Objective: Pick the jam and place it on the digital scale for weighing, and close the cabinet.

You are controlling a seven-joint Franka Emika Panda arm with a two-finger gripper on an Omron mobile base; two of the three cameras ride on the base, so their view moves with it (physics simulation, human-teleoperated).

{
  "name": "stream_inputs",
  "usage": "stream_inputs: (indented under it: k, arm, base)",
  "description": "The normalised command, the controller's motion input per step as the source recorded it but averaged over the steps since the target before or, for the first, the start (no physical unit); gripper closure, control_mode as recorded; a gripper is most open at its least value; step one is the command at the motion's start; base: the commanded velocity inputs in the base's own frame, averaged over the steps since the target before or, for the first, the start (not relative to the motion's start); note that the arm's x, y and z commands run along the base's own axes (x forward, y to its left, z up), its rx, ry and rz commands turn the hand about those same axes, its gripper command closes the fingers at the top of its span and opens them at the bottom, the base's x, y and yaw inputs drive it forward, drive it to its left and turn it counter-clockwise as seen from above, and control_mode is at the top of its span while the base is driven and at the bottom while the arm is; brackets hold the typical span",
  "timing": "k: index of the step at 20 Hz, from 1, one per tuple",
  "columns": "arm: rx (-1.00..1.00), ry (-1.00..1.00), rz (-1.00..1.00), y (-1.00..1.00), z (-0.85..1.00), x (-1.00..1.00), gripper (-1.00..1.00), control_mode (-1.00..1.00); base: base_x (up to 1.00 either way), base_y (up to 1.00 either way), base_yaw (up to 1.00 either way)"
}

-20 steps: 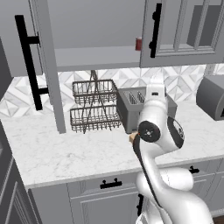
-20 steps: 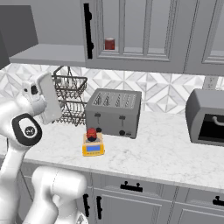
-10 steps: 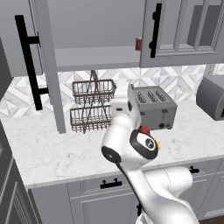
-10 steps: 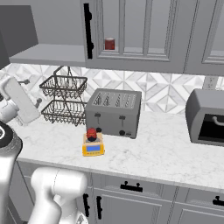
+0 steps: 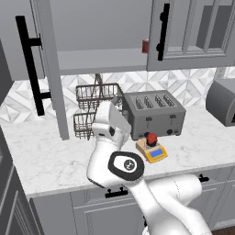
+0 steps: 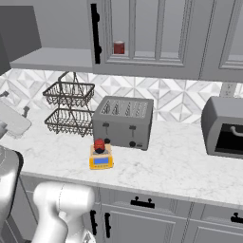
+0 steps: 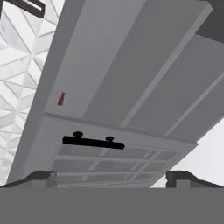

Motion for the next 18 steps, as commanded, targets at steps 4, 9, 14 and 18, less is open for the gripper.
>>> stream_inputs:
  k: [4,9,14,18]
  arm:
    - [-0.04,-0.10,0.00,0.52,-0.05,0.00,-1.00,-1.00]
    - [-0.03,-0.05,0.00,0.55,0.00,-0.03,-1.00,-1.00]
    - [-0.06,0.00,0.00,0.56,-0.04,-0.04,-1.00,-1.00]
    - [0.00,0.00,0.00,0.34,-0.10,0.00,-1.00,-1.00]
  base:
    - [0.00,0.00,0.00]
    - [0.00,0.00,0.00]
    - [0.00,0.00,0.00]
    - [0.00,0.00,0.00]
